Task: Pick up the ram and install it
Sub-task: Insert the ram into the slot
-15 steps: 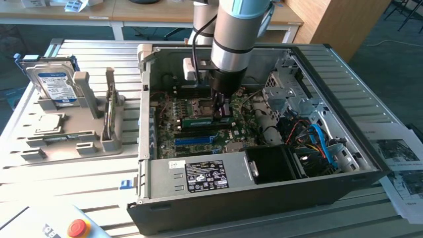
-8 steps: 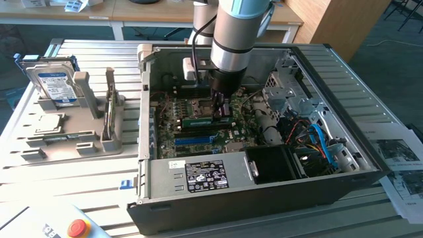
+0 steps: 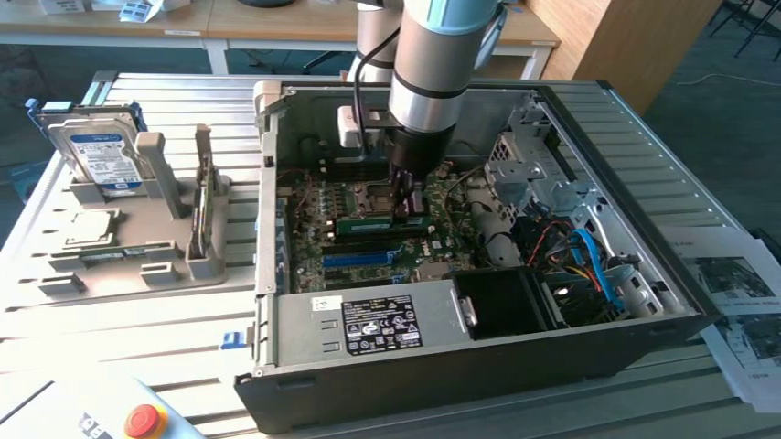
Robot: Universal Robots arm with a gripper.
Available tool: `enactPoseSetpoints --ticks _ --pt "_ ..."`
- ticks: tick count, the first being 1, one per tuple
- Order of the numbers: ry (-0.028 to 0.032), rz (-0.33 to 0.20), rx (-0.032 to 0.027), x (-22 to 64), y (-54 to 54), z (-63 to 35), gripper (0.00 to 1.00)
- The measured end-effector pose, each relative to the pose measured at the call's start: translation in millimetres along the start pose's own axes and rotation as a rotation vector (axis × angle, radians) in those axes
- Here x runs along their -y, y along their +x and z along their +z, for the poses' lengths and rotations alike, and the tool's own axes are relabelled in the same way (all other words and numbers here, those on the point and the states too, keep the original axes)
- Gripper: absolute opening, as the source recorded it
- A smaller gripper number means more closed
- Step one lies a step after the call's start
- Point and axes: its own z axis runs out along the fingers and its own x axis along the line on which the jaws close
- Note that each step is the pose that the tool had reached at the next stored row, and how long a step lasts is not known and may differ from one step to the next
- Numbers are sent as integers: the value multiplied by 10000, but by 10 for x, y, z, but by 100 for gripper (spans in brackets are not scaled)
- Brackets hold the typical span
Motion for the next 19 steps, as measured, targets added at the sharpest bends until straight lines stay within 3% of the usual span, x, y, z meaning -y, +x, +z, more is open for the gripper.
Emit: enactPoseSetpoints --ticks 19 --pt "0 23 -1 -7 7 1 12"
